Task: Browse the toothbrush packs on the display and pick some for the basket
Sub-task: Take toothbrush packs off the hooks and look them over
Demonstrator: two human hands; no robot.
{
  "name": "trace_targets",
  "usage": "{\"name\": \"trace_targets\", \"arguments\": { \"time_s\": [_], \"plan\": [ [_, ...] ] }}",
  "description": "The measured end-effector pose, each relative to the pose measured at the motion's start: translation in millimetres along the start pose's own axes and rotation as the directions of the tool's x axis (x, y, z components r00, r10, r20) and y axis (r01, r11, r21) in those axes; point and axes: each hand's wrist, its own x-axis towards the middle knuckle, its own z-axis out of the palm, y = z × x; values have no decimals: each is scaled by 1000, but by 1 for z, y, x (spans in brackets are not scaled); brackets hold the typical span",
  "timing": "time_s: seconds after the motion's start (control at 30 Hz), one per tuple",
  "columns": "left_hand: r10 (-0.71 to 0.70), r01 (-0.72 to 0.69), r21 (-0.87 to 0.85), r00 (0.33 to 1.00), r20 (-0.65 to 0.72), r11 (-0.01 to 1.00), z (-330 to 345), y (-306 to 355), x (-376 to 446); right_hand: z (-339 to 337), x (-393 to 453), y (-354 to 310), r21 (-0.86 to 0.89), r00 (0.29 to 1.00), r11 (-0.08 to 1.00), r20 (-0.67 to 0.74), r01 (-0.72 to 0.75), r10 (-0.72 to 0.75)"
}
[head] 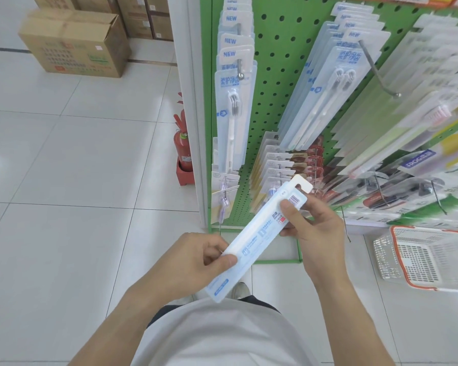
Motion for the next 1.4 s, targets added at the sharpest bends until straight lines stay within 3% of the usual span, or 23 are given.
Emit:
{"name": "trace_targets", "arguments": {
  "time_s": [0.13,0.33,0.6,0.7,0.87,1.0,1.1,1.23,1.4],
  "plan": [
    [65,-89,-172,988,-139,981,14,11,6,10,-6,4,-2,996,1000,83,-23,23],
    [63,-118,-175,954,-293,977,22,17,11,20,-12,6,-109,968,993,249,36,-8],
    [-39,-57,-204,899,-435,977,13,22,13,18,-15,4,-220,821,975,561,27,104],
    [-50,-53,-223,900,-432,973,12,20,14,20,-18,10,-210,820,976,549,-50,161],
    [12,-109,-306,953,-302,946,11,15,15,16,-17,11,-128,843,991,527,-45,106],
    [11,-108,-332,959,-282,937,12,11,15,17,-15,5,-57,870,994,482,-90,106],
    [41,-106,-165,934,-354,981,15,8,15,21,-15,4,16,919,993,383,-113,99],
    [313,-231,230,840,-444,945,22,7,11,23,-15,4,54,959,994,271,-98,80],
    [361,-213,372,846,-393,904,25,18,6,28,-20,-2,126,972,990,233,-68,37]
  ]
}}
